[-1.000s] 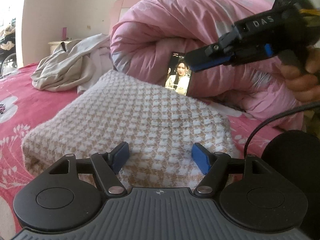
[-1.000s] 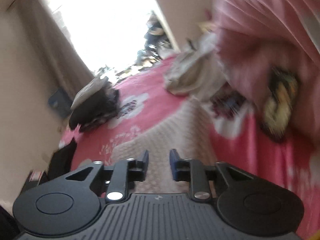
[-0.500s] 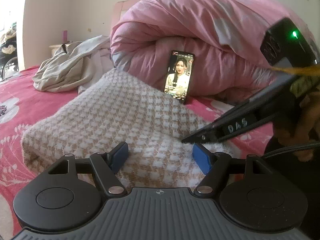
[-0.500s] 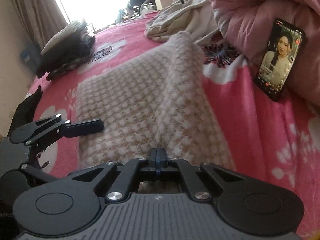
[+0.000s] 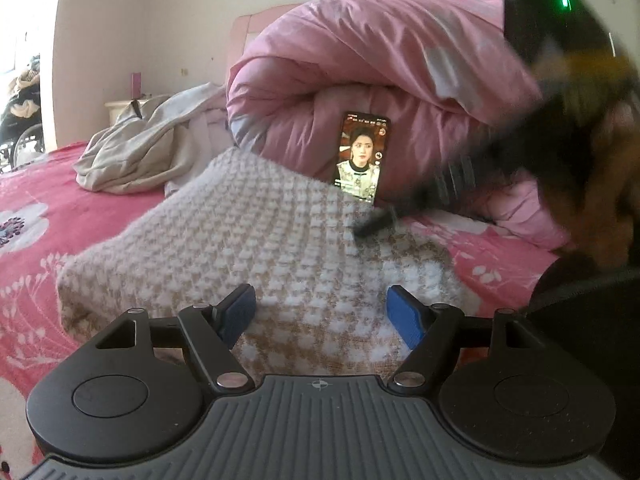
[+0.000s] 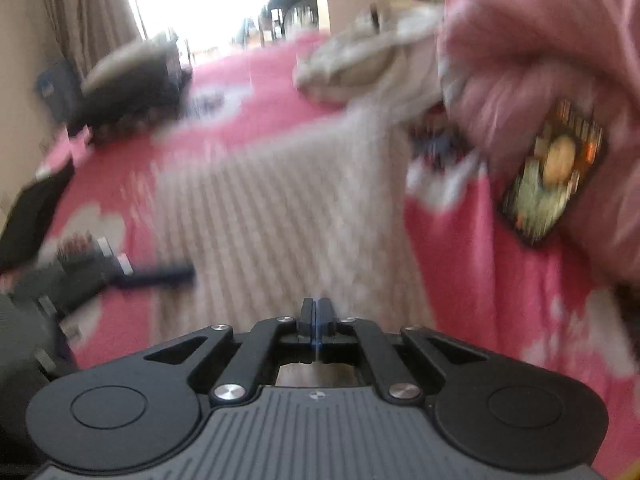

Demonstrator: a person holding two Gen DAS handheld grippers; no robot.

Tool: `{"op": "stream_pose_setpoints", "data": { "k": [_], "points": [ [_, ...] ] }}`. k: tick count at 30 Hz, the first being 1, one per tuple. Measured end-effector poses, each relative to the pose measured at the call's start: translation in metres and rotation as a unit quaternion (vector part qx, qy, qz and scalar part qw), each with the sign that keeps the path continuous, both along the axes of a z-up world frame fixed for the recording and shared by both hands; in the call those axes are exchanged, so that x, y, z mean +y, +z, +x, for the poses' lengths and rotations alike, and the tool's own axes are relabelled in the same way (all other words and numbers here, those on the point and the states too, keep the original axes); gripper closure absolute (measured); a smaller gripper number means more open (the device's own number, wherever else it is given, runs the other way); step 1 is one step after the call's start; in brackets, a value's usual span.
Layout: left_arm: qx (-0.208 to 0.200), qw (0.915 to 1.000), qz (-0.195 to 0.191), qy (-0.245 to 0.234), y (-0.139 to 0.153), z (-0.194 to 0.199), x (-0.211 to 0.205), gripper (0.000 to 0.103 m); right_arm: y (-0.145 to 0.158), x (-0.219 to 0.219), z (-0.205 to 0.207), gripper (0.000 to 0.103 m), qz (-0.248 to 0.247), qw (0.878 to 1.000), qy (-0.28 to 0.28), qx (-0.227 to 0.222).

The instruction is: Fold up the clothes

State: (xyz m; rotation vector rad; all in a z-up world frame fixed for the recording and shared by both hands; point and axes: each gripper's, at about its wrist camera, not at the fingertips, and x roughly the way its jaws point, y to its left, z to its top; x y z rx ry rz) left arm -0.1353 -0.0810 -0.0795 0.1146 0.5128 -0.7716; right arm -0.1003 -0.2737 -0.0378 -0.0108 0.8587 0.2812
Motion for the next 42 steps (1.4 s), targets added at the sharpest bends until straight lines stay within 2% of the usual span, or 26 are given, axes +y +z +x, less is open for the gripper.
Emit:
{"op": "stream_pose_setpoints", "data": {
  "k": [2,7,9,12,14,17,19,22,24,27,30,33,36,39,40,42],
  "points": [
    [-0.001,1.0000,-0.004,0.001,-0.001,-0.001,0.001,0.030,0.009,0.006,0.006,0.101,0.006,1.000,0.007,-0.019],
    [0.001,0.9998,-0.017,0.002,0.000,-0.001,0.009,0.030,-0.030,0.023,0.023,0.103,-0.030,0.999,0.022,0.012],
    [-0.003,0.9997,-0.023,0.005,0.005,0.001,0.018,0.030,-0.060,0.013,0.022,0.103,-0.001,1.000,0.010,0.013],
    [-0.010,0.9990,-0.035,0.025,0.015,0.012,0.038,0.030,-0.060,0.006,0.024,0.103,0.023,1.000,-0.006,0.014],
    [0.010,0.9969,-0.051,0.059,0.018,0.035,0.053,0.030,-0.061,0.007,0.023,0.103,0.018,1.000,-0.006,0.011],
    [0.050,0.9926,-0.051,0.099,0.011,0.075,0.062,0.031,-0.062,0.006,0.023,0.103,0.018,1.000,-0.008,0.012],
    [0.078,0.9918,-0.022,0.099,-0.009,0.097,0.062,0.032,-0.062,0.007,0.023,0.103,0.018,1.000,-0.009,0.012],
    [0.048,0.9948,0.026,0.086,-0.030,0.090,0.055,0.031,-0.060,0.007,0.023,0.103,0.017,1.000,-0.008,0.015],
    [0.051,0.9941,0.025,0.093,-0.030,0.086,0.056,0.031,-0.053,0.011,0.028,0.103,0.005,1.000,-0.002,0.027],
    [0.057,0.9941,0.017,0.091,-0.031,0.085,0.060,0.031,-0.026,0.018,0.041,0.101,-0.016,0.999,0.010,0.045],
    [0.053,0.9945,0.019,0.088,-0.032,0.085,0.060,0.031,0.018,0.031,0.065,0.099,-0.030,0.999,0.031,-0.013],
    [0.051,0.9946,0.016,0.089,-0.033,0.086,0.061,0.031,0.035,0.044,0.105,0.099,-0.029,0.997,0.036,-0.055],
    [0.051,0.9949,0.011,0.086,-0.036,0.086,0.064,0.031,0.013,0.049,0.152,0.099,-0.030,0.998,0.022,-0.054],
    [0.056,0.9950,0.003,0.082,-0.039,0.087,0.069,0.031,-0.046,0.039,0.192,0.103,-0.059,0.998,-0.013,-0.007],
    [0.058,0.9950,0.001,0.081,-0.040,0.087,0.070,0.031,-0.066,0.031,0.196,0.103,-0.042,0.999,-0.023,0.007],
    [0.057,0.9954,-0.004,0.077,-0.041,0.087,0.072,0.030,-0.083,0.018,0.195,0.103,-0.004,0.999,-0.036,0.009]
  ]
}}
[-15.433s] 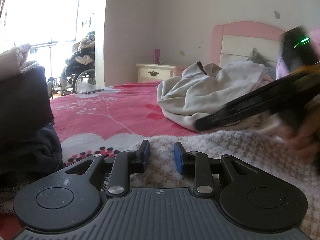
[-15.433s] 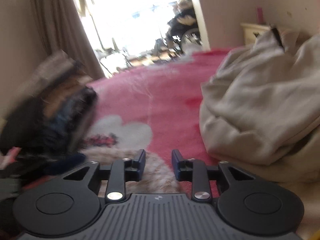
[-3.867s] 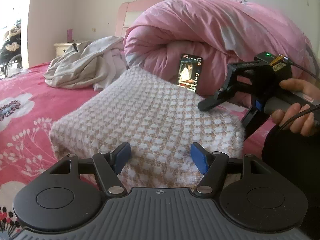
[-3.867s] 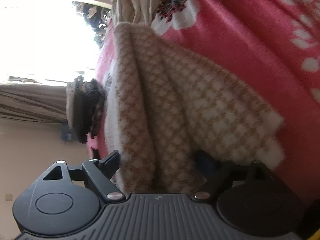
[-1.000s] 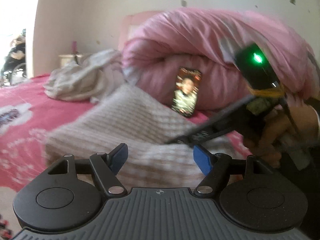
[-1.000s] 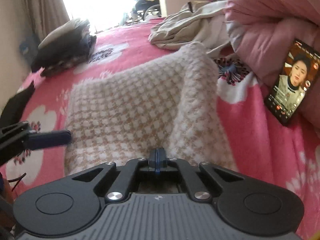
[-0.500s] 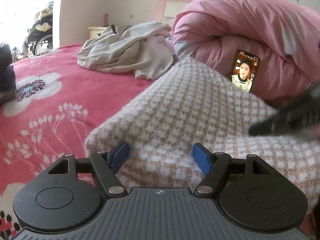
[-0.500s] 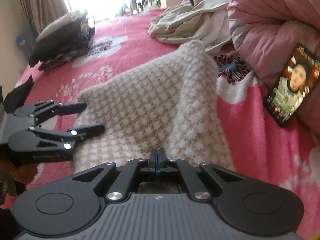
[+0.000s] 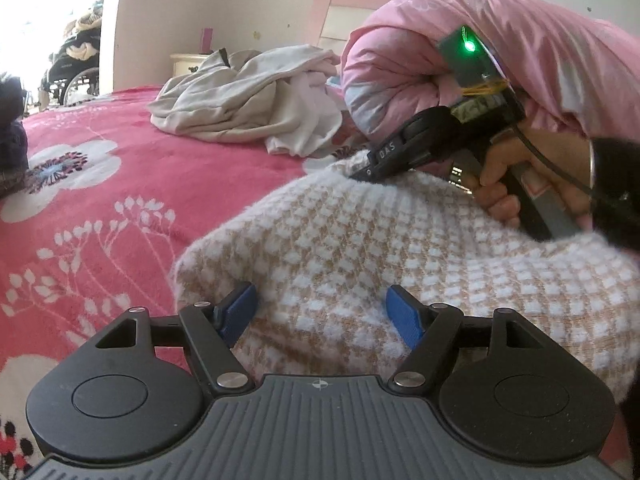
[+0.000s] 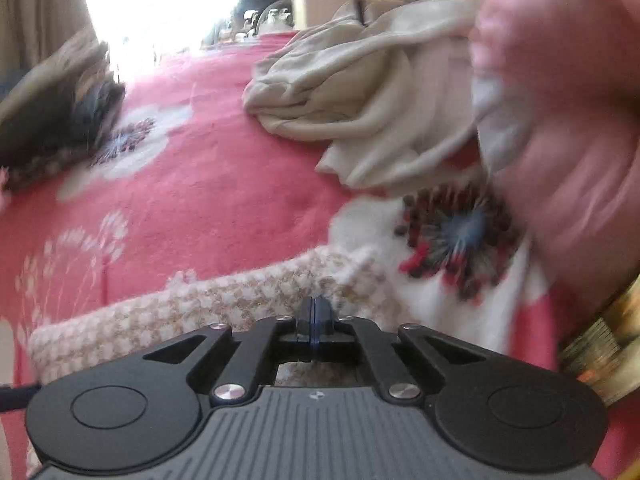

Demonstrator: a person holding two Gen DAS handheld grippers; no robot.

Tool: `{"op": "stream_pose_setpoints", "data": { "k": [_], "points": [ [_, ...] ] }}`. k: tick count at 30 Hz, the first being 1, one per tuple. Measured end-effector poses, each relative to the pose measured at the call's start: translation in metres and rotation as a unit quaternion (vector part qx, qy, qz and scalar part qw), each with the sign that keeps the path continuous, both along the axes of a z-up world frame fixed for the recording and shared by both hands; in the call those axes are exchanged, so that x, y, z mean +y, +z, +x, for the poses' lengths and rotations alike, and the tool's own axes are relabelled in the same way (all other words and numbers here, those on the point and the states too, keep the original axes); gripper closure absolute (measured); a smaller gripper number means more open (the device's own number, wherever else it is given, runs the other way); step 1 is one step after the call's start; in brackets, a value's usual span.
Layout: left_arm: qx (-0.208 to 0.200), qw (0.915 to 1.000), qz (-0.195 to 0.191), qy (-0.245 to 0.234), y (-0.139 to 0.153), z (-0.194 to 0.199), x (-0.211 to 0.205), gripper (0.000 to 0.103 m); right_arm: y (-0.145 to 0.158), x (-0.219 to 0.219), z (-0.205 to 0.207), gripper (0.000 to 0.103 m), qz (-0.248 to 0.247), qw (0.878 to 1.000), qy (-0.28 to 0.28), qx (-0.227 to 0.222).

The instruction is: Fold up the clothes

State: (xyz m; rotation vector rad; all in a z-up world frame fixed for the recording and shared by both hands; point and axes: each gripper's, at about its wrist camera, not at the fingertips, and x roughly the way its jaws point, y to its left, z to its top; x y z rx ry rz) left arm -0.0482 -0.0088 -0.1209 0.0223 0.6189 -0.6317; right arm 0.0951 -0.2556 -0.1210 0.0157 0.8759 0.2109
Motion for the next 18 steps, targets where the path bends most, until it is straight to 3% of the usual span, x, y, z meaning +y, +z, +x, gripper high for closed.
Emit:
{"op": "stream_pose_setpoints", "data": {
  "k": [13,15,18],
  "points": [
    [-0.005,0.9999,-0.002,-0.010,0.008,0.001,0.003,0.030,0.004,-0.004,-0.003,0.103,0.021,1.000,-0.004,-0.010],
    [-0.010,0.9999,0.003,-0.007,0.019,0.001,0.003,0.029,0.014,0.002,-0.002,0.103,0.006,1.000,0.001,-0.008],
    [-0.028,0.9994,-0.021,-0.003,0.038,0.003,0.007,0.027,0.040,0.013,-0.003,0.098,0.004,1.000,0.011,-0.025]
  ]
}}
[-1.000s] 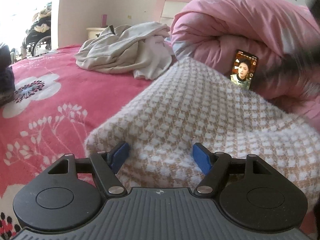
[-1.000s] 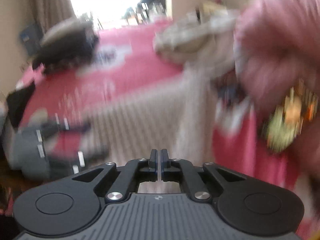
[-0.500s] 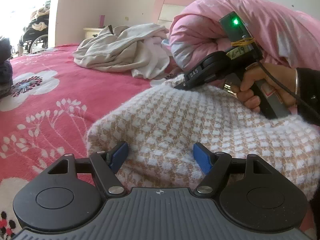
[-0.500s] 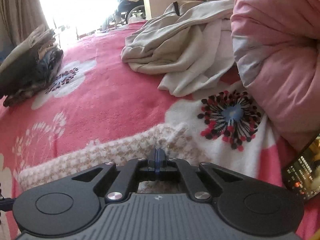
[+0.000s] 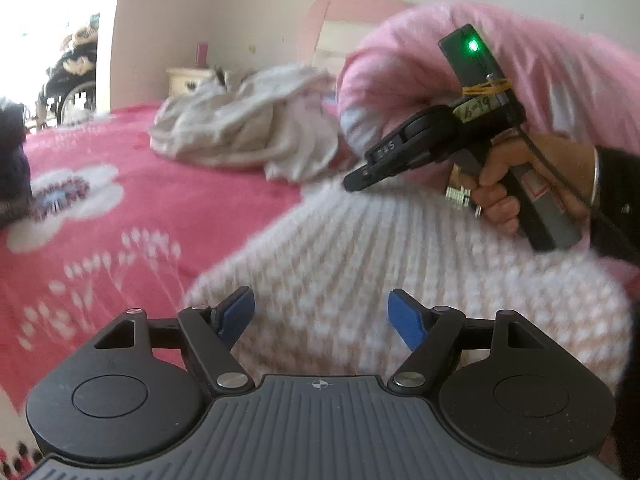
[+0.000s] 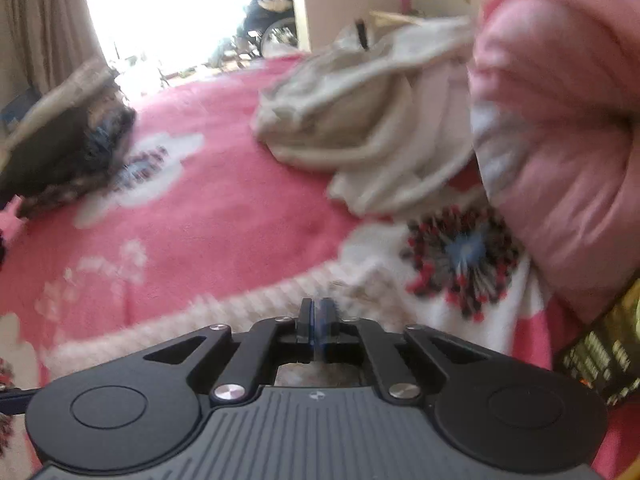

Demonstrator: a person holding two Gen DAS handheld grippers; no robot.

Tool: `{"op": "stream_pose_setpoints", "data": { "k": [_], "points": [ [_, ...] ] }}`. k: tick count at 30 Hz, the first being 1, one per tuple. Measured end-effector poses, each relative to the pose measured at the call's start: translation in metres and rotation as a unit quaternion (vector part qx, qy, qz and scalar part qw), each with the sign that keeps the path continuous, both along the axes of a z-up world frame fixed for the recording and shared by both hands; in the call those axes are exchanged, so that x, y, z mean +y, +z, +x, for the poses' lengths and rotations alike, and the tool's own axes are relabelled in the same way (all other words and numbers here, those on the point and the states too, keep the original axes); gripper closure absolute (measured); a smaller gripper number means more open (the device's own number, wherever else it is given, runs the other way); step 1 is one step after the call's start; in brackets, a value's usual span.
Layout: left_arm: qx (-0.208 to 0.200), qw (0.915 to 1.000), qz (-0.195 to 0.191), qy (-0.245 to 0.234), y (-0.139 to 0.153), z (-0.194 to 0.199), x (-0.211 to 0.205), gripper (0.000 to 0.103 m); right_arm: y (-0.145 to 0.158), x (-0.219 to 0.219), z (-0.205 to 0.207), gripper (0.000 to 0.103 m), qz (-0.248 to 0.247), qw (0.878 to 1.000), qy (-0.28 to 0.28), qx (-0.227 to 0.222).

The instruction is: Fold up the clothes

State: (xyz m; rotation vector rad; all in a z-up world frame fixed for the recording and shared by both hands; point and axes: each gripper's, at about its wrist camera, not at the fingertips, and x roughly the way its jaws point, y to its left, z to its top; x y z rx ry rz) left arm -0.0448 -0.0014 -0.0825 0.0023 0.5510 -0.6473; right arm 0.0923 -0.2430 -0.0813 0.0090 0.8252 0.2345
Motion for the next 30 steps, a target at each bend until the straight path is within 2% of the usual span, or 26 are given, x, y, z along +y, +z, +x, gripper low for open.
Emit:
{"op": "stream_pose_setpoints", "data": {
  "k": [3,4,7,8,9,11,13,17,20,23,25,27,30],
  "points": [
    [-0.003,0.9999,-0.015,0.005,0.007,0.013,-0.003,0.026,0.020,0.013,0.003,0.098,-0.001,1.000,0.009,-0.029],
    [-0.003,0.9999,-0.015,0.008,0.007,0.018,-0.005,0.025,0.017,0.015,0.007,0.098,-0.007,1.000,0.008,-0.026],
    [0.021,0.9988,0.038,0.023,-0.017,0.037,-0.020,0.026,-0.009,0.017,0.026,0.098,-0.045,0.999,-0.011,0.011],
    [0.008,0.9979,0.059,0.024,-0.026,0.037,-0.023,0.025,-0.022,0.015,0.031,0.103,-0.053,0.998,-0.016,0.025],
    [-0.013,0.9969,0.074,0.021,-0.030,0.033,-0.026,0.025,-0.035,0.012,0.032,0.103,-0.051,0.998,-0.018,0.030],
    [-0.022,0.9966,0.076,0.023,-0.033,0.030,-0.026,0.025,-0.044,0.009,0.029,0.103,-0.039,0.999,-0.020,0.019],
    [-0.021,0.9971,0.069,0.022,-0.034,0.032,-0.024,0.025,-0.044,0.012,0.029,0.103,-0.050,0.999,-0.016,0.016],
    [-0.025,0.9971,0.069,0.022,-0.035,0.030,-0.022,0.024,-0.047,0.005,0.030,0.103,-0.032,0.999,-0.017,0.019],
    [-0.031,0.9969,0.069,0.021,-0.029,0.028,-0.022,0.025,-0.044,0.008,0.027,0.103,-0.038,0.999,-0.014,0.015],
    [-0.039,0.9972,0.058,0.026,-0.014,0.022,-0.016,0.026,-0.023,0.004,0.018,0.102,-0.030,1.000,-0.003,0.008],
    [-0.052,0.9977,0.038,0.022,0.001,0.013,-0.008,0.026,-0.001,-0.001,0.005,0.097,-0.022,1.000,0.006,-0.001],
    [-0.059,0.9981,0.016,0.007,0.014,0.002,-0.001,0.026,0.032,-0.010,-0.023,0.086,-0.018,0.999,0.020,-0.027],
    [-0.057,0.9974,-0.015,-0.042,0.027,-0.023,0.004,0.026,0.070,-0.022,-0.068,0.084,-0.008,0.999,0.042,-0.020]
  ]
}}
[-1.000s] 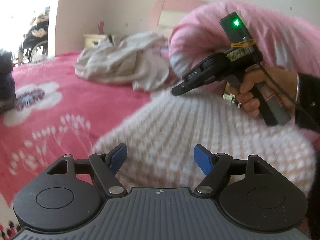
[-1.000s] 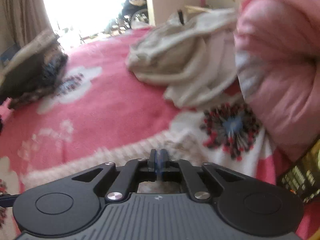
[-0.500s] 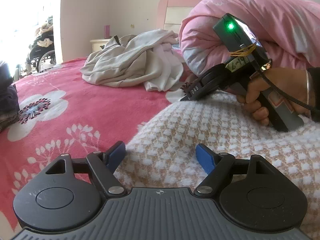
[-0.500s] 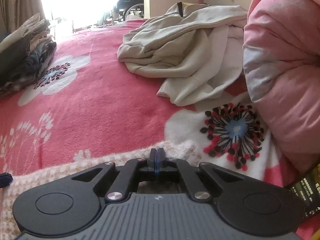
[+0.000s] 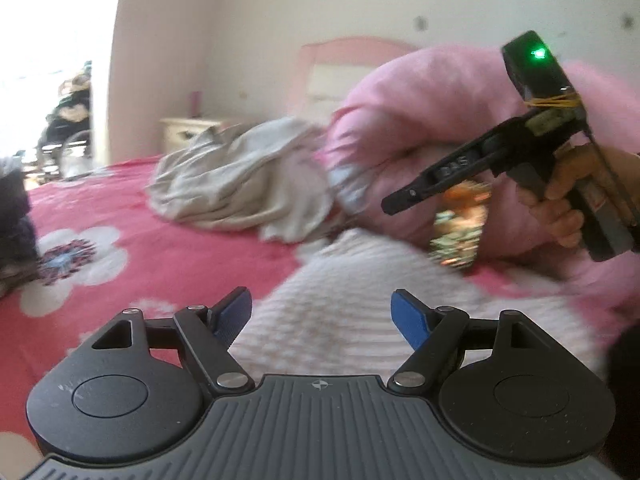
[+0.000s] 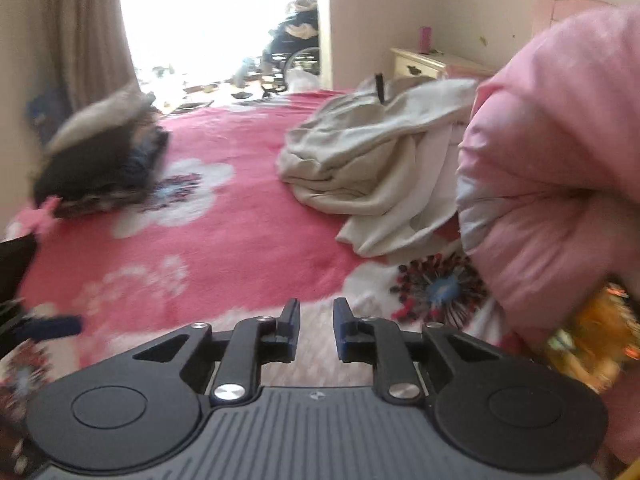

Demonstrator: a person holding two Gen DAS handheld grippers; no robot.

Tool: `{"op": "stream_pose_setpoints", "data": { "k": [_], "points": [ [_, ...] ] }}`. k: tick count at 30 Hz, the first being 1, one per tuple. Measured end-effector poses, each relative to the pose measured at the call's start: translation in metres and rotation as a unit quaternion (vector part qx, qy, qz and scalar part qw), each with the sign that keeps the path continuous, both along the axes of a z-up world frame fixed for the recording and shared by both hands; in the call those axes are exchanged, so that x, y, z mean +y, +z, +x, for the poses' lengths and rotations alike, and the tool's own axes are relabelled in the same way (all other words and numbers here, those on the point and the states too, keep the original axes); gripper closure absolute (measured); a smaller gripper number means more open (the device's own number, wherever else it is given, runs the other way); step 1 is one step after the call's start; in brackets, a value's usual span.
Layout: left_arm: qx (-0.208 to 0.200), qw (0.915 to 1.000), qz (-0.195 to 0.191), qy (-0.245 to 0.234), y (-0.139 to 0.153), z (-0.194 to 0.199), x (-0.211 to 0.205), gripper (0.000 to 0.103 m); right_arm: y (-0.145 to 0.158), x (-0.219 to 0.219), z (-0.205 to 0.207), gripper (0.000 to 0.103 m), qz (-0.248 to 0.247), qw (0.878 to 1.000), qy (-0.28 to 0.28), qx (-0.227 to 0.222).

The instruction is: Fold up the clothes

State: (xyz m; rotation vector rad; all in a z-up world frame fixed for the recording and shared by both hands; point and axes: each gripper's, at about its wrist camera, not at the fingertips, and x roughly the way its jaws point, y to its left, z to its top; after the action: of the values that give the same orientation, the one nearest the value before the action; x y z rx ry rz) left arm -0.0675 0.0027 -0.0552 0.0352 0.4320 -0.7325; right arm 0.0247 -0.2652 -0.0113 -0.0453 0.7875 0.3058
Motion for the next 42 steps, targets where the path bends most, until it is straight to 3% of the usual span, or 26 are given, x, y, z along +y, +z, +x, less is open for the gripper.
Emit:
{"op": "stream_pose_setpoints", "data": {
  "k": [5,8,11,14,16,19,27,33,38,42],
  "points": [
    [0.026,0.9950,-0.003,-0.096,-0.006,-0.044,-0.008,0.026,0.021,-0.007,-0.077,0.084,0.017,0.997,0.037,0.068],
    [0.052,0.9895,0.028,-0.132,-0.026,-0.061,-0.023,0.026,0.004,-0.001,-0.108,0.084,0.000,0.993,0.048,0.106],
    [0.088,0.9855,0.052,-0.136,-0.049,-0.066,-0.036,0.025,-0.032,0.006,-0.121,0.084,-0.032,0.988,0.045,0.143],
    [0.108,0.9814,0.086,-0.133,-0.069,-0.072,-0.046,0.026,-0.050,0.006,-0.130,0.084,-0.031,0.990,0.034,0.135],
    [0.080,0.9810,0.115,-0.135,-0.072,-0.082,-0.051,0.026,-0.049,0.006,-0.134,0.084,-0.032,0.991,0.030,0.125],
    [0.083,0.9815,0.110,-0.133,-0.069,-0.087,-0.048,0.027,-0.050,0.007,-0.141,0.084,-0.036,0.993,0.024,0.107],
    [0.113,0.9866,0.073,-0.092,-0.052,-0.079,-0.015,0.028,-0.038,0.010,-0.153,0.083,-0.041,0.997,0.006,0.060],
    [0.080,0.9934,0.076,-0.030,-0.041,-0.064,0.012,0.028,0.002,0.010,-0.155,0.083,0.022,1.000,0.006,0.013],
    [0.035,0.9912,0.112,0.061,-0.048,-0.015,0.021,0.028,-0.036,0.024,-0.154,0.083,-0.029,0.997,0.034,0.063],
    [0.036,0.9847,0.140,0.098,-0.061,0.025,0.026,0.029,-0.039,0.015,-0.151,0.083,0.002,0.997,0.018,0.072]
  ]
}}
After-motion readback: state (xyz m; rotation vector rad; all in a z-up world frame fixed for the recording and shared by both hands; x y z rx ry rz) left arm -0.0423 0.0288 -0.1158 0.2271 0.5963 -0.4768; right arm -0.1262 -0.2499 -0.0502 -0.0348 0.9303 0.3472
